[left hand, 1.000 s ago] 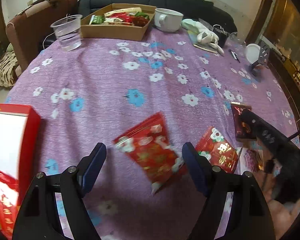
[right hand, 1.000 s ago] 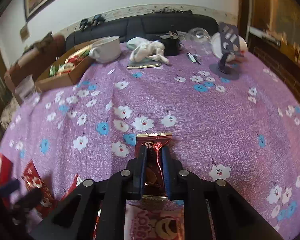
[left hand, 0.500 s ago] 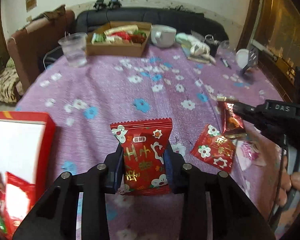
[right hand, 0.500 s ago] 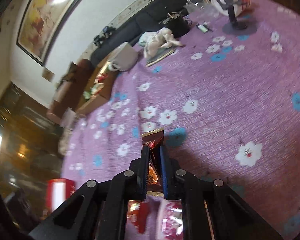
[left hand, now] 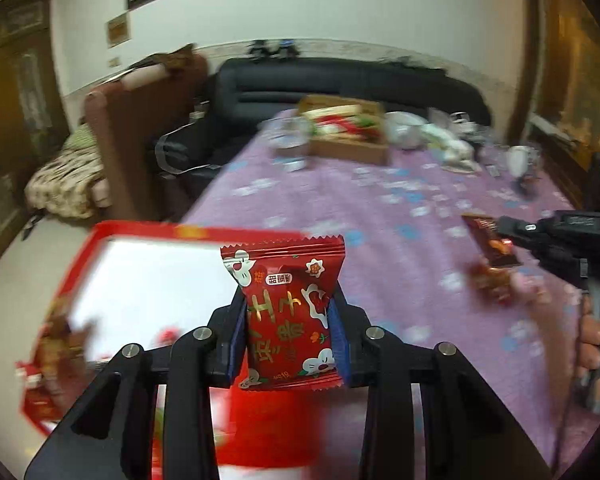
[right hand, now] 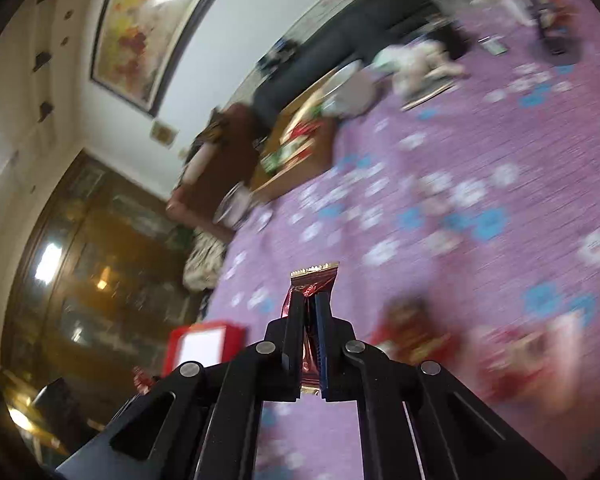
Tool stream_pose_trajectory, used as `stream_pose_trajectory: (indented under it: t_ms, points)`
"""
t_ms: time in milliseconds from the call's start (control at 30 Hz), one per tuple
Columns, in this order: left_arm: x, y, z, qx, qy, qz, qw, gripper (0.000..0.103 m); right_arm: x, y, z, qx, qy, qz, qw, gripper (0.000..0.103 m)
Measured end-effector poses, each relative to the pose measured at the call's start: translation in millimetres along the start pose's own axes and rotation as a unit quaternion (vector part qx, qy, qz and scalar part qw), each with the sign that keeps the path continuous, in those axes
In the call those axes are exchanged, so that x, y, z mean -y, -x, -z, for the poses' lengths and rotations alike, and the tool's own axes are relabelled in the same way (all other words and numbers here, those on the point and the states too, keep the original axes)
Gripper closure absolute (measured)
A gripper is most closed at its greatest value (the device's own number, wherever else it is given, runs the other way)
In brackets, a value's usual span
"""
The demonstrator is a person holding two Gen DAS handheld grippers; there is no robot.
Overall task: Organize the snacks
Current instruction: 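Carry both packets over the tray and open both tools to release them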
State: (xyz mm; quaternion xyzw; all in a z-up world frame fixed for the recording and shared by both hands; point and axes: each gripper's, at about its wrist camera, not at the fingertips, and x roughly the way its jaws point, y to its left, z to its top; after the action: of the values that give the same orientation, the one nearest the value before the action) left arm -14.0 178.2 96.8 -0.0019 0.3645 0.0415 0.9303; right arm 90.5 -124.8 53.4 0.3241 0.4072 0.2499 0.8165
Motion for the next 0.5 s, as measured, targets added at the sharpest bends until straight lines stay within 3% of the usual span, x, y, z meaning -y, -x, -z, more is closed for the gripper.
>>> stream_pose_trajectory:
  t_ms: [200, 500]
  points:
    - [-68, 4, 15, -0.013, 0.052, -0.039, 0.9978, 0.07, -87, -73, 44, -0.086, 0.064, -0.04, 0.993, 0.098]
    - [-103, -2, 36, -0.036, 0.066, -0.056, 0.9956, 0.069, -156, -148, 95, -0.155, 0.116, -0.046, 0.98, 0.098]
